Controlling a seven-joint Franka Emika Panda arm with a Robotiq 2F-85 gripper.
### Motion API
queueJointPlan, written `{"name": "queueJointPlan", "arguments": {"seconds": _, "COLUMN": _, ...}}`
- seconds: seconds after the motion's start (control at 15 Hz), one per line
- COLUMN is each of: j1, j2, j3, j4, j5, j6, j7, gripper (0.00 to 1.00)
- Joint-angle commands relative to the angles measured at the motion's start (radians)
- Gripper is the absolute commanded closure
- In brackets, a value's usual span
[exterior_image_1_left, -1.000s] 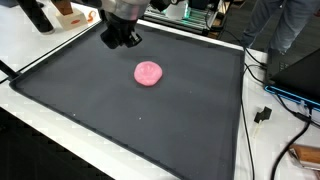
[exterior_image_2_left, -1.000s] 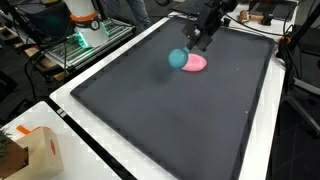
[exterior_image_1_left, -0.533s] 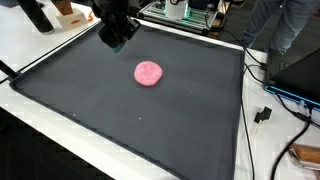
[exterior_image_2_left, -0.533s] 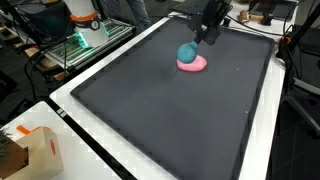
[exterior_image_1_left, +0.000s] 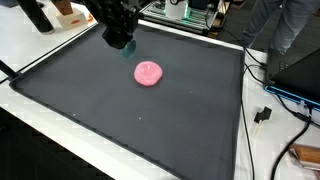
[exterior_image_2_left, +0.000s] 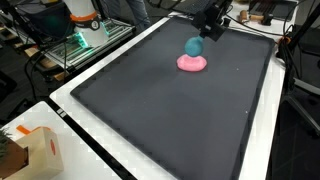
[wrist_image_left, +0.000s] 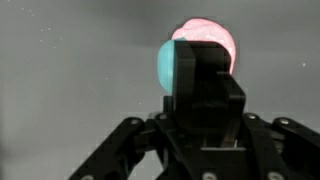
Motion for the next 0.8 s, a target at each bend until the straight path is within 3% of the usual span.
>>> {"name": "queueJointPlan", "arguments": {"seconds": 0.0, "j1": -0.059, "j2": -0.032, "j3": 0.032, "j4": -0.061, "j5": 0.132, "j6": 0.055, "j7": -0.110, "gripper": 0.75}}
{"name": "queueJointPlan", "arguments": {"seconds": 0.73, "j1": -0.171, "j2": -0.024, "j3": 0.074, "j4": -0.132, "j5": 0.423, "j6": 0.123, "j7": -0.430, "gripper": 0.75}}
